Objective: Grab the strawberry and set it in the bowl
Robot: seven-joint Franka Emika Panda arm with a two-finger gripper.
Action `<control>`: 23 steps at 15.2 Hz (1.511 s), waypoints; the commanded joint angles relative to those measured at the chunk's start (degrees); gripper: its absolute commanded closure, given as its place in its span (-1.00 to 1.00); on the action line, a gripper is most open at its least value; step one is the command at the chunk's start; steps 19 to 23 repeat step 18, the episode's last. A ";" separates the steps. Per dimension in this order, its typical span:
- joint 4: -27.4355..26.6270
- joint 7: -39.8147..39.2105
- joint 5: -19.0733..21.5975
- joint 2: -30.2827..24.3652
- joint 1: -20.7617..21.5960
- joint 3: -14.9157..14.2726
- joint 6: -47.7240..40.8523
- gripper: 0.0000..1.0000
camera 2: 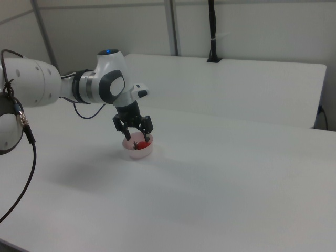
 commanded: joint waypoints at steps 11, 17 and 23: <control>-1.57 8.08 0.41 -22.93 1.69 -0.56 -28.02 -1.00; -1.83 8.98 0.59 -26.20 -1.75 -0.13 -30.14 -1.00; -1.83 9.15 0.59 -26.37 -1.75 -0.21 -30.14 -1.00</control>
